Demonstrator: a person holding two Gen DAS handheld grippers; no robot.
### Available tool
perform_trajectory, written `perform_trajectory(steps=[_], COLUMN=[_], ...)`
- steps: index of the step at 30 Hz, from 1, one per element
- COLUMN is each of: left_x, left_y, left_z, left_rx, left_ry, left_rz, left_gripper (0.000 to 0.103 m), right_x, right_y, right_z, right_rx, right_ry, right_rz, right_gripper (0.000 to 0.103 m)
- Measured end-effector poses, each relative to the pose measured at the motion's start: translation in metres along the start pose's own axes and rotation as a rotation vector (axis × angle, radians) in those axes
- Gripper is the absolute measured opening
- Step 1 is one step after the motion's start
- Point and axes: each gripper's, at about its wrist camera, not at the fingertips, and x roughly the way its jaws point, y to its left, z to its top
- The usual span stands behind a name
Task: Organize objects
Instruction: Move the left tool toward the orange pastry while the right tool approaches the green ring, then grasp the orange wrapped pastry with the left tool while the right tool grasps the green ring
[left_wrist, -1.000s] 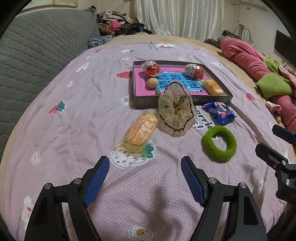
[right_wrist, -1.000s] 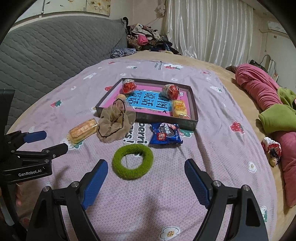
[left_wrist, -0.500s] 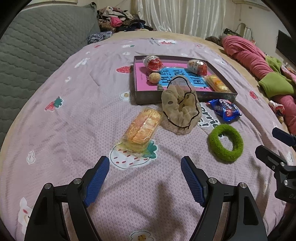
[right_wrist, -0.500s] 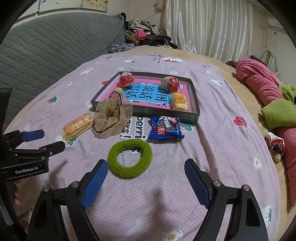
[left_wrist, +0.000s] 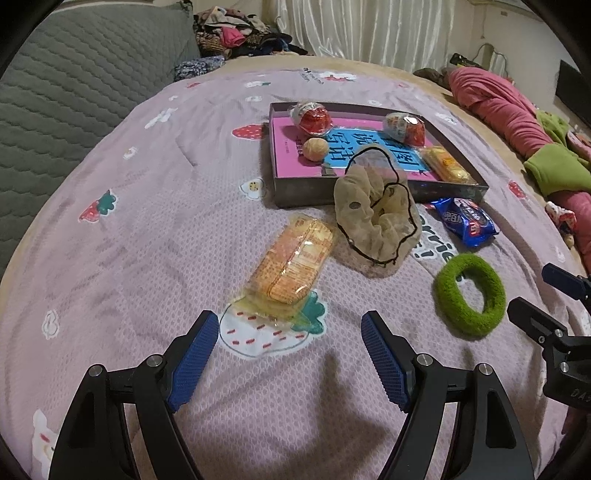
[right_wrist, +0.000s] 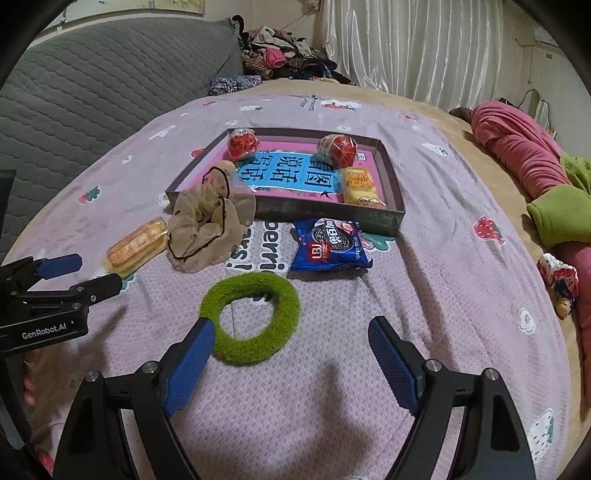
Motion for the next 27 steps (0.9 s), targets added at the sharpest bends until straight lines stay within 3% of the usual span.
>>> perform_trajectory(steps=[27], left_x=[0.056], left_y=[0.003], left_z=[0.026], left_rx=[-0.003], left_ry=[0.037], left_rz=[-0.017], left_gripper=[0.081], right_x=[0.048], right_y=[-0.010], right_z=[0.008], right_rx=[0.019], right_ry=[0.058], right_rz=[-0.007], right_gripper=[0.085])
